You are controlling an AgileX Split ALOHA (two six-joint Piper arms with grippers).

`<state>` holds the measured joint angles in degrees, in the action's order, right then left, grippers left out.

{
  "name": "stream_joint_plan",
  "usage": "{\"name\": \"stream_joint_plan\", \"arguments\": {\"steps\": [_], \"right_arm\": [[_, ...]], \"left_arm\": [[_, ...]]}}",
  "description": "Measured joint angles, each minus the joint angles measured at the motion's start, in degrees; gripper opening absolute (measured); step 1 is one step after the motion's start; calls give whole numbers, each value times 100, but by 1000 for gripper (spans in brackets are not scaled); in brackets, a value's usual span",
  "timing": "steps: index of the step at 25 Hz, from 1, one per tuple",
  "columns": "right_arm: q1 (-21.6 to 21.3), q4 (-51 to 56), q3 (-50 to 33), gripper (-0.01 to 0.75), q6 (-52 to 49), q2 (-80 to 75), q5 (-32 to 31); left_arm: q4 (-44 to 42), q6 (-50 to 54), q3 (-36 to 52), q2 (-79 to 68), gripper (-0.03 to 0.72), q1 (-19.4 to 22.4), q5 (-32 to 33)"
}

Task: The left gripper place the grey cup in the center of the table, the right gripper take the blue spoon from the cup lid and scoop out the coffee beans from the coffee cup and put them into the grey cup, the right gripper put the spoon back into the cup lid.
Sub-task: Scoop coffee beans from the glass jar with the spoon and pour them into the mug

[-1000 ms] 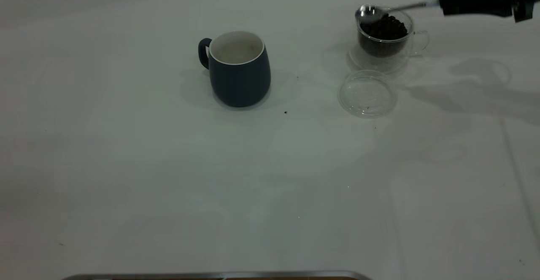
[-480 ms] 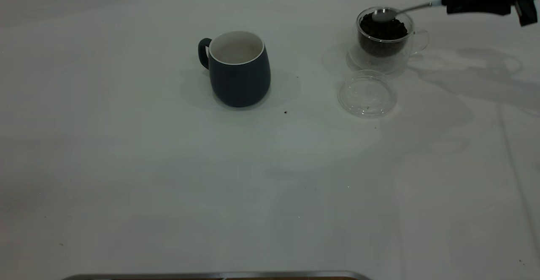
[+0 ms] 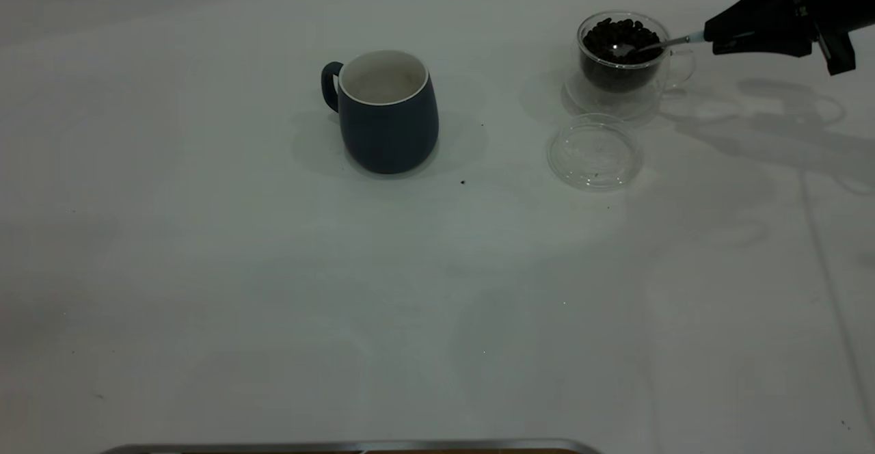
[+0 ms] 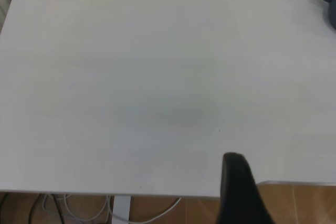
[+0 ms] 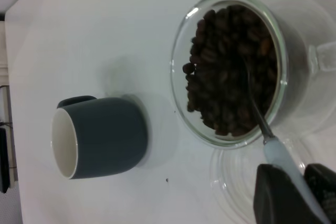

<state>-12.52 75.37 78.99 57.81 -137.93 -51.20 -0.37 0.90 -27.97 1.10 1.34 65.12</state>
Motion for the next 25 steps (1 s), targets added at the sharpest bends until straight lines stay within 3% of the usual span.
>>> {"name": "stream_joint_plan", "arguments": {"steps": [15, 25], "right_arm": [[-16, -6, 9, 101, -127, -18, -139], [-269, -45, 9, 101, -219, -18, -547]], "left_arm": [[0, 15, 0, 0, 508, 0, 0], [0, 15, 0, 0, 508, 0, 0]]}}
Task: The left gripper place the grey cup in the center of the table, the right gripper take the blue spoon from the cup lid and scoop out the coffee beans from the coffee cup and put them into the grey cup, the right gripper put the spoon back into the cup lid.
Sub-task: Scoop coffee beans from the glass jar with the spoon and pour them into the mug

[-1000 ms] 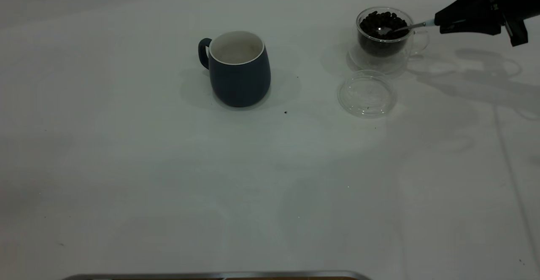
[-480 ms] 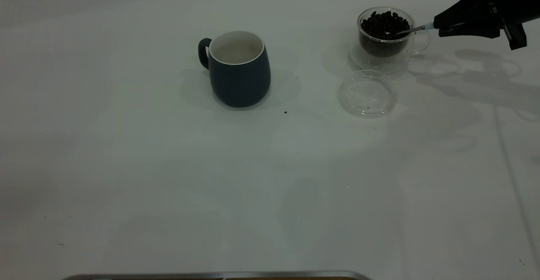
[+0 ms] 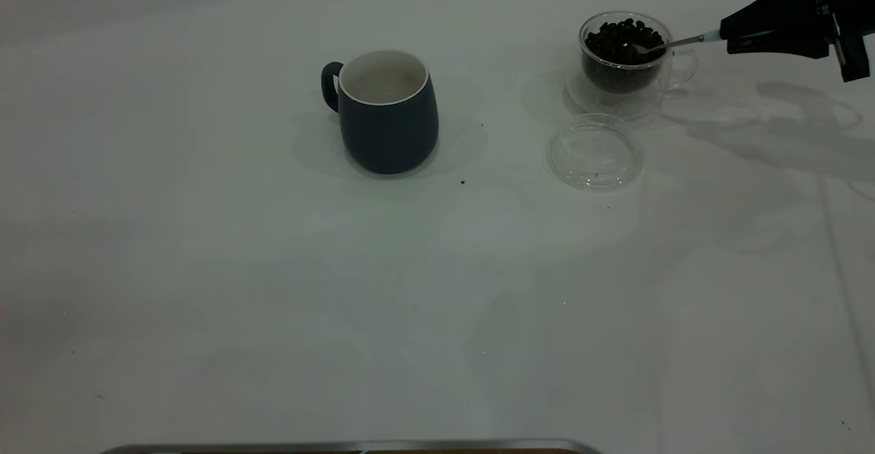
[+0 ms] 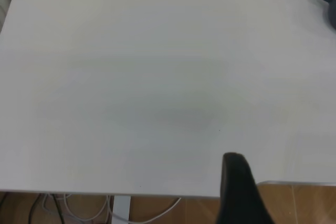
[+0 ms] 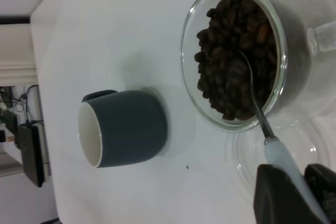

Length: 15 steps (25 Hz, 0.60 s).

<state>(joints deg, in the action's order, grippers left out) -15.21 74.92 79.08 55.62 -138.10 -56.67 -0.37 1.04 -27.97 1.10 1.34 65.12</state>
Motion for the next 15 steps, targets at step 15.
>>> {"name": "stream_joint_plan", "arguments": {"steps": [15], "right_arm": [[-287, 283, 0, 101, -3, 0, -771]], "left_arm": [[0, -6, 0, 0, 508, 0, 0]]}}
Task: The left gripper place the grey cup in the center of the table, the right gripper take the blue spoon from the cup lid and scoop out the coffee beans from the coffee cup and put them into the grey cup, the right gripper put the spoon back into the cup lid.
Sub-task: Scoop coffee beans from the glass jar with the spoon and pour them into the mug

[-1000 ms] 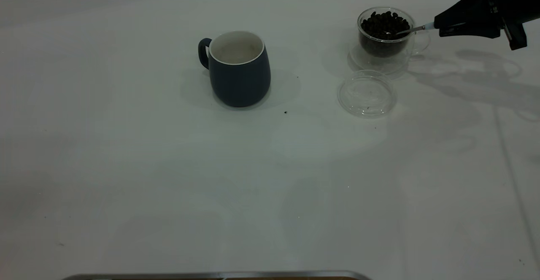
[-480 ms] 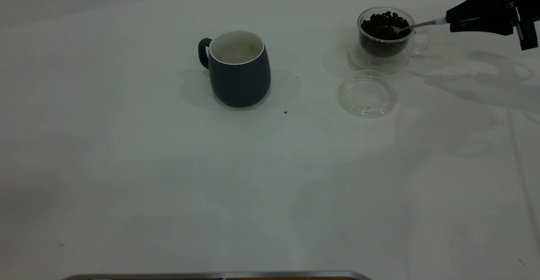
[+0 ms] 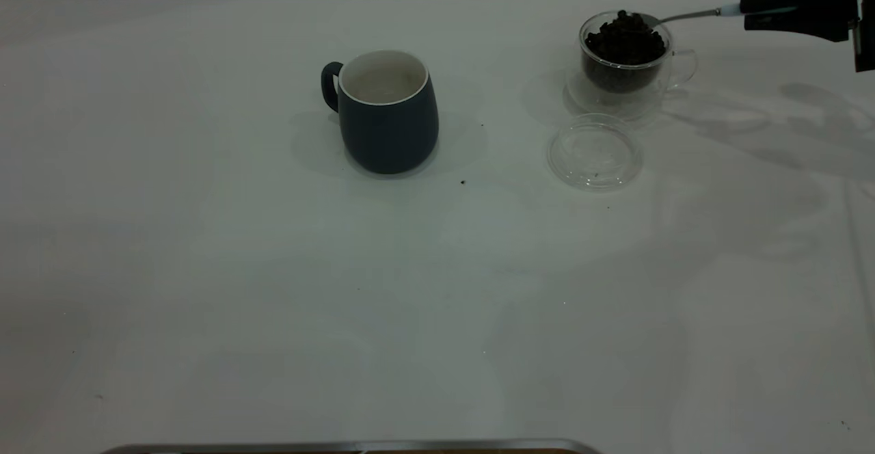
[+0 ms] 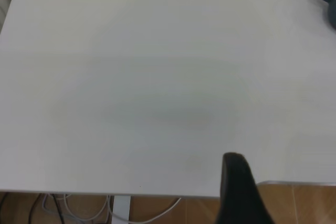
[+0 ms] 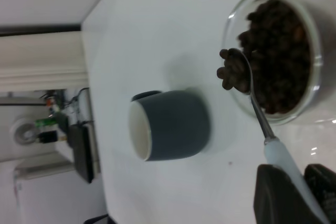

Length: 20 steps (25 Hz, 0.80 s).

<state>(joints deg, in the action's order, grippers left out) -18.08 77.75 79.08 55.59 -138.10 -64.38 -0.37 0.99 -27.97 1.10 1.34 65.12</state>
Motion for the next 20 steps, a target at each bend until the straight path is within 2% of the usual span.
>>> {"name": "stream_joint_plan", "arguments": {"steps": [12, 16, 20], "right_arm": [[47, 549, 0, 101, 56, 0, -119], [305, 605, 0, 101, 56, 0, -121], [746, 835, 0, 101, 56, 0, -121]], "left_arm": [[0, -7, 0, 0, 508, 0, 0], [0, -7, 0, 0, 508, 0, 0], [0, -7, 0, 0, 508, 0, 0]]}}
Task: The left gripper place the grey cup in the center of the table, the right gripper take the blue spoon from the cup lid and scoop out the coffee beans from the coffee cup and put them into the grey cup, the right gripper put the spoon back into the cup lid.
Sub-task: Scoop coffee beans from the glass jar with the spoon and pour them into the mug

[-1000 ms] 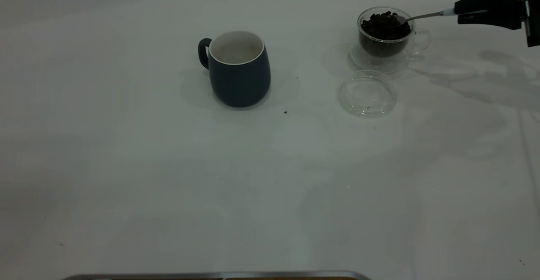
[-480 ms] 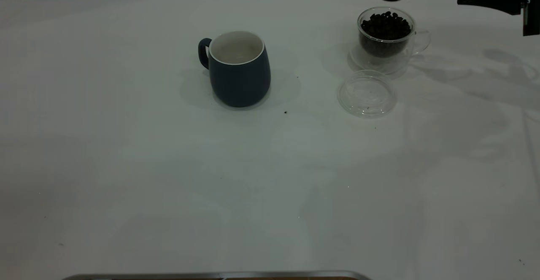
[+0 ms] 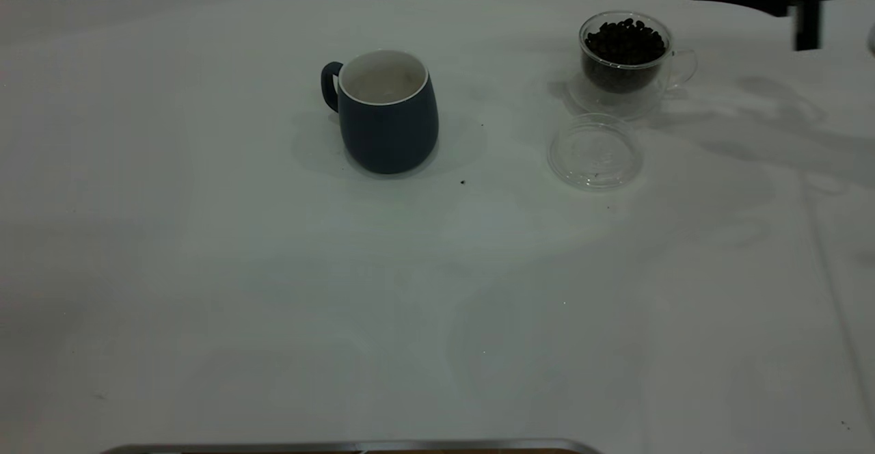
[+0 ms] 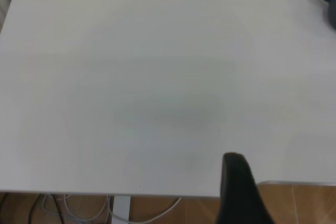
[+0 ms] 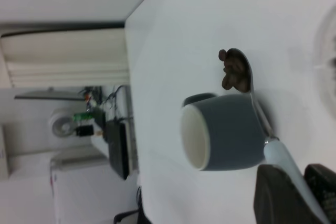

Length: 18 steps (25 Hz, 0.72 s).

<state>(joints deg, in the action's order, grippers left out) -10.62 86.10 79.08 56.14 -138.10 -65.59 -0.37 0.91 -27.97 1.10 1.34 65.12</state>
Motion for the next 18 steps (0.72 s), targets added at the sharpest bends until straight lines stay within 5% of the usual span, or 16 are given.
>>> {"name": "stream_joint_plan", "arguments": {"steps": [18], "right_arm": [[2055, 665, 0, 101, 92, -25, 57]], "left_arm": [[0, 14, 0, 0, 508, 0, 0]]}}
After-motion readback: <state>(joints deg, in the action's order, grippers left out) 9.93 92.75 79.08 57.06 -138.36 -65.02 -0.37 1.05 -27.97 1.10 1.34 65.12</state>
